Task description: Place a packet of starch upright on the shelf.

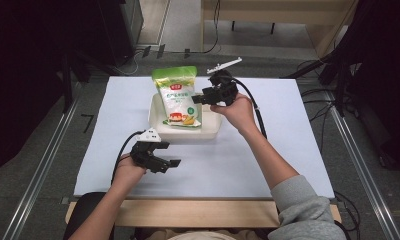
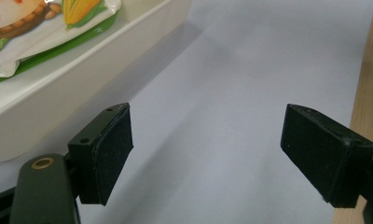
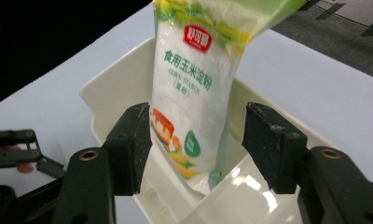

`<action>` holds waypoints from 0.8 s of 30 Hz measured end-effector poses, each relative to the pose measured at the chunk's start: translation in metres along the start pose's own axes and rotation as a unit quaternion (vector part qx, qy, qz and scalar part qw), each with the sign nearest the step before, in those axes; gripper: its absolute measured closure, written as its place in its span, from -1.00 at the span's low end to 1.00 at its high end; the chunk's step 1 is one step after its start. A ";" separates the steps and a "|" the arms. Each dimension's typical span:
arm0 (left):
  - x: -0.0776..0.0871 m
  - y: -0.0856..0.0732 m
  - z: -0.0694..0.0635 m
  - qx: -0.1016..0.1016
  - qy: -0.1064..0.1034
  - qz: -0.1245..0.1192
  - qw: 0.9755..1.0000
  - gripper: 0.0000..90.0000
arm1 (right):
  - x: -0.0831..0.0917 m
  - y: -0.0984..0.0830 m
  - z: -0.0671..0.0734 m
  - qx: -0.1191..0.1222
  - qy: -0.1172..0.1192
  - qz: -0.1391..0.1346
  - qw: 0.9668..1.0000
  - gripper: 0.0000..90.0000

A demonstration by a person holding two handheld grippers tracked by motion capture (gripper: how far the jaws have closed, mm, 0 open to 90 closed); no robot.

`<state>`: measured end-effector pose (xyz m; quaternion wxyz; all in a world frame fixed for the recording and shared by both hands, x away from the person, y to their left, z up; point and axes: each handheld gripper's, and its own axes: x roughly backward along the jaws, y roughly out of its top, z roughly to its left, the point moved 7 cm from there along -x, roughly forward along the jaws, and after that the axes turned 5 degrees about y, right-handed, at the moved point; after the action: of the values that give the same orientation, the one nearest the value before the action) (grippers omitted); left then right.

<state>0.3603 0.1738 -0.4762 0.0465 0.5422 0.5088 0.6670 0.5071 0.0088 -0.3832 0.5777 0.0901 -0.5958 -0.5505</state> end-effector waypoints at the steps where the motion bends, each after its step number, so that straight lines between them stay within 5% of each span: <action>1: 0.000 0.000 0.000 0.000 0.000 0.000 1.000 -0.61 | 0.002 -0.003 0.000 0.001 0.000 0.001 1.000 -0.05; 24: 0.000 0.000 0.000 0.001 0.003 0.002 1.000 -0.61 | 0.042 -0.063 0.008 0.006 0.010 0.006 1.000 -0.08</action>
<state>0.3604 0.1743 -0.4762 0.0430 0.5410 0.5084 0.6686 0.4545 -0.0421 -0.4044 0.5862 0.0954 -0.5941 -0.5425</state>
